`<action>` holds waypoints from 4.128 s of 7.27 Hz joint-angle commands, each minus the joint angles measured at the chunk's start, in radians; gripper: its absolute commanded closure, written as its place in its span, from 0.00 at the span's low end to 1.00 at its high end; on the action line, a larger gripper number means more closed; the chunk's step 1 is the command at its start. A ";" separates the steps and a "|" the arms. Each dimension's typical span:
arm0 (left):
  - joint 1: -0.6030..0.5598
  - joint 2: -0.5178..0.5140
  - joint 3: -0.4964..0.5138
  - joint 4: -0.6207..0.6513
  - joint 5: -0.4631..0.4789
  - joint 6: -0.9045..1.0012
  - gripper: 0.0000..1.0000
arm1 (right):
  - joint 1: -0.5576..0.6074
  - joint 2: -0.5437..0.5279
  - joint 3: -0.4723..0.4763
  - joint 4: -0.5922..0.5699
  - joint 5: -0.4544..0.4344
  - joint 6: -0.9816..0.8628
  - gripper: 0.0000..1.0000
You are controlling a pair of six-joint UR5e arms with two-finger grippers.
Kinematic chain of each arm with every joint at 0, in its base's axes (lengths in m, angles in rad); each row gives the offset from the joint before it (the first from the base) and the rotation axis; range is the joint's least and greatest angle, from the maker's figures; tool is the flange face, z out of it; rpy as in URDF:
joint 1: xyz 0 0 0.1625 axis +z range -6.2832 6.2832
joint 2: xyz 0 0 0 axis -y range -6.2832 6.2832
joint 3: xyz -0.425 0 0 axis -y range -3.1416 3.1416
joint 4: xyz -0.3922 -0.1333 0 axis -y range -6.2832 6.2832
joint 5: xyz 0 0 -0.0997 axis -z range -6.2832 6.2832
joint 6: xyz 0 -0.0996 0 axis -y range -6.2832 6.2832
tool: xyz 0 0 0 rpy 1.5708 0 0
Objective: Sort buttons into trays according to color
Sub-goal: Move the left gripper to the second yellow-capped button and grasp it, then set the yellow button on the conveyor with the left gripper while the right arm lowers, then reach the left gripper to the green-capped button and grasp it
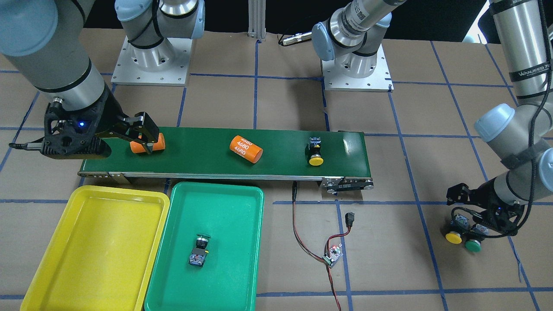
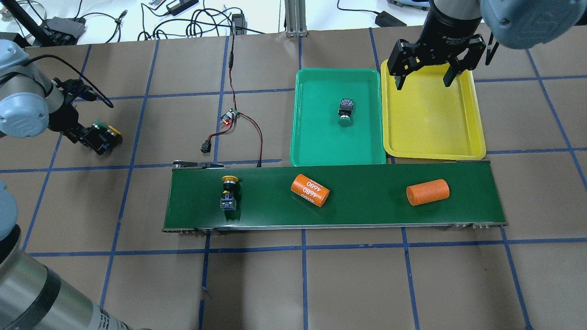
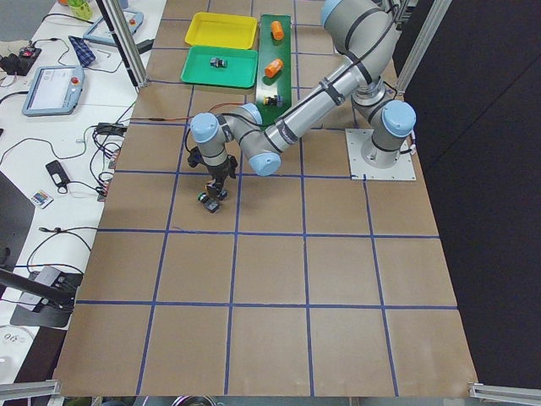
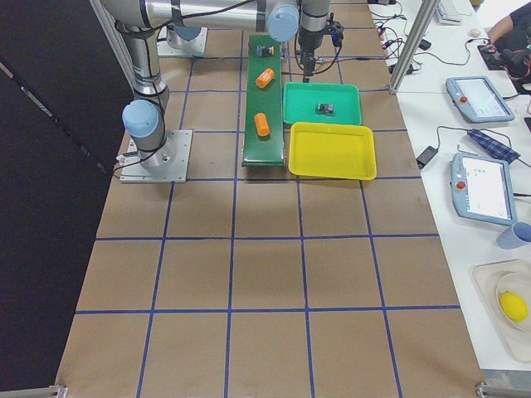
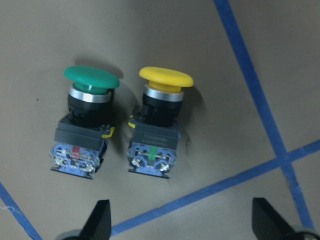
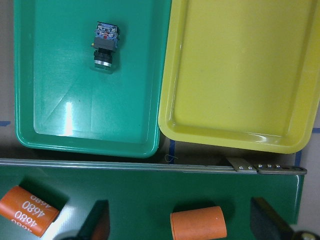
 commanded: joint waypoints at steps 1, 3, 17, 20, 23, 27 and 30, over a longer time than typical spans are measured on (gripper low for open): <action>0.004 -0.023 -0.002 0.009 -0.026 -0.013 0.00 | 0.038 -0.002 -0.001 0.008 -0.006 0.004 0.00; 0.004 -0.034 -0.001 0.009 -0.055 -0.018 0.00 | 0.041 0.006 0.005 0.009 -0.012 0.004 0.00; -0.187 0.348 -0.217 -0.228 -0.095 -0.457 1.00 | 0.055 0.049 0.172 -0.200 -0.029 0.053 0.00; -0.442 0.472 -0.400 -0.227 -0.134 -0.846 1.00 | 0.055 -0.115 0.464 -0.358 -0.018 0.038 0.00; -0.475 0.442 -0.447 -0.158 -0.134 -0.918 0.52 | 0.055 -0.102 0.550 -0.491 -0.018 0.064 0.00; -0.323 0.431 -0.264 -0.237 -0.129 -0.764 0.00 | 0.055 -0.089 0.545 -0.493 -0.027 0.065 0.00; -0.104 0.249 -0.110 -0.230 -0.117 -0.352 0.00 | 0.055 -0.092 0.542 -0.494 -0.026 0.067 0.00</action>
